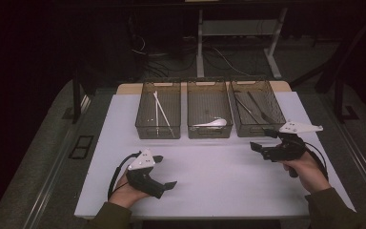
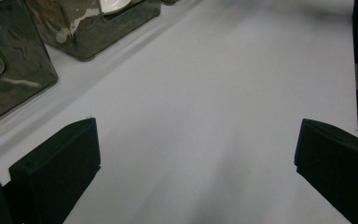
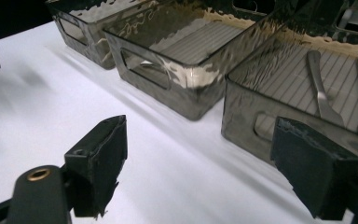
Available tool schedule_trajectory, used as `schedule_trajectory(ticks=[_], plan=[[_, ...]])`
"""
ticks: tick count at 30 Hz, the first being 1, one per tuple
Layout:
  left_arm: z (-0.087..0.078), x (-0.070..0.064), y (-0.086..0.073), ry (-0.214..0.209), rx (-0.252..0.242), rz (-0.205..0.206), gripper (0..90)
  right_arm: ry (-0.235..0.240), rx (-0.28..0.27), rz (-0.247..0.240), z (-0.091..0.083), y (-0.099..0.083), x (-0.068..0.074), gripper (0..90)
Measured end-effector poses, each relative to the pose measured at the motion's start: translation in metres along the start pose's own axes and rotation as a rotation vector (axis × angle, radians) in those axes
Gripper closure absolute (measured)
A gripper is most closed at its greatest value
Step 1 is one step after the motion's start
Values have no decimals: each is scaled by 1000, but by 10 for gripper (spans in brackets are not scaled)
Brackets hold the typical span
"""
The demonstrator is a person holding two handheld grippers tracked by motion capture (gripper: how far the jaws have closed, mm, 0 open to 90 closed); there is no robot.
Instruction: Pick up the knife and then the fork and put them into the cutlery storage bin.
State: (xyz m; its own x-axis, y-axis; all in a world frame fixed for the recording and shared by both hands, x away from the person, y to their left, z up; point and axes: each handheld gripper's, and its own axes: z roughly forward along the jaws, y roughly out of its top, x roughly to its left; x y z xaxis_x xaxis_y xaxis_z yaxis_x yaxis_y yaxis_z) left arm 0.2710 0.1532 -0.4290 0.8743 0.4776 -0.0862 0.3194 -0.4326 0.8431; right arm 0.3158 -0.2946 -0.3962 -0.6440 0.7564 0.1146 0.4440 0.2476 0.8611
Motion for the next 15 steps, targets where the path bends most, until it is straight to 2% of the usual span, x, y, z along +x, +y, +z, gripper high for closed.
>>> schedule_trajectory(ticks=[11, 15], plan=[[-2, 0, 0, 5, -5, 1, 0, 17, -16, 0, -12, -17, 8, 180], [-1, -1, 0, 3, -6, 1, 0, 26, -28, 16, -14, -24, 11, 180]])
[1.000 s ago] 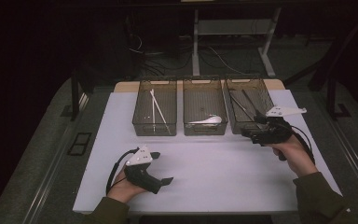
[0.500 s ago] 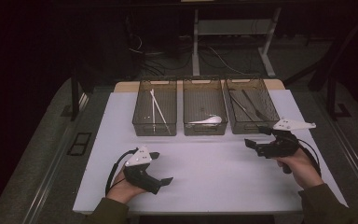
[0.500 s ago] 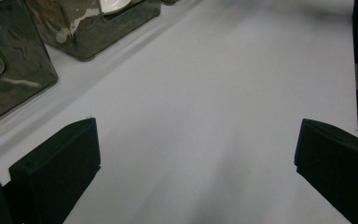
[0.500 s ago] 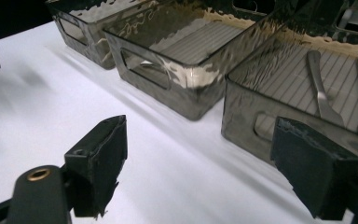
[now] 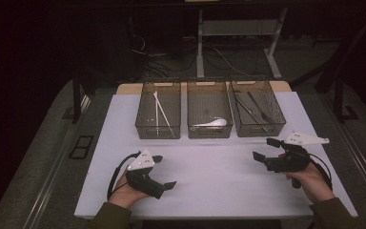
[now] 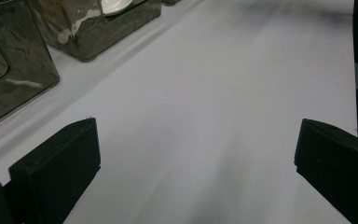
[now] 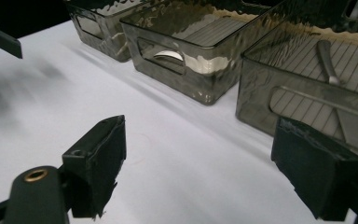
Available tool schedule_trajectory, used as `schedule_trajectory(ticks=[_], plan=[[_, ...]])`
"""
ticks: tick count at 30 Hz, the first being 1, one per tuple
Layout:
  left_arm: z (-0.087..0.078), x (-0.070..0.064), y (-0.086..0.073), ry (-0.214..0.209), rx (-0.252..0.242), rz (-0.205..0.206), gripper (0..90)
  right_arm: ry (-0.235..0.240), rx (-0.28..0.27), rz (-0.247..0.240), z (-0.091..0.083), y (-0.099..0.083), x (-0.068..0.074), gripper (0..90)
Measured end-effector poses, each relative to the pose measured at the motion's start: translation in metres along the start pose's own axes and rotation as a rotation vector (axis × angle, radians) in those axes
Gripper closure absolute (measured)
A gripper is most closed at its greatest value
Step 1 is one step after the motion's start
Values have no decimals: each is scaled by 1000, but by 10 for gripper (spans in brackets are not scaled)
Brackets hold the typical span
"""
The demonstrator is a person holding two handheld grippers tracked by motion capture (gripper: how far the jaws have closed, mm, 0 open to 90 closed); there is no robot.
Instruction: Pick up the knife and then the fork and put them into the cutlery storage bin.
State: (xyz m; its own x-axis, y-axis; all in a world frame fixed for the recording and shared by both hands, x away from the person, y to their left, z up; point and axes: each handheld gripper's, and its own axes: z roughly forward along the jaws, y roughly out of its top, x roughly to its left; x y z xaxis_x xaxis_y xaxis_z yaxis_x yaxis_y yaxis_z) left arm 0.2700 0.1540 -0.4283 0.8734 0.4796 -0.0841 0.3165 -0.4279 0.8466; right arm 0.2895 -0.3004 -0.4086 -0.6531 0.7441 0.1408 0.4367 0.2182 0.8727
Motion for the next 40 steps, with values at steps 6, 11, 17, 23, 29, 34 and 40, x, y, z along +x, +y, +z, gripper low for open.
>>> schedule_trajectory(ticks=[6, 11, 17, 23, 29, 34, 40], plan=[[0, 0, 0, -1, 4, 3, 0, 25, 3, 4, -1, -9, 5, 179], [0, 0, 0, -2, 5, 3, 0, 43, 10, -3, -1, -14, 9, 138], [0, 0, 0, -2, 3, 0, 0, 42, 20, -7, -5, -22, 13, 137], [0, 0, 0, -2, 4, 2, 0, 49, 25, -18, -7, -32, 16, 138], [0, 0, -1, -2, 4, 0, 0, 38, 36, -38, -9, -37, 15, 138], [0, 1, -1, -3, 4, 0, 0, 38, 43, -34, -10, -39, 15, 138], [-1, 1, -1, -2, 7, -1, 0, 40, 43, -34, -10, -39, 14, 138]])
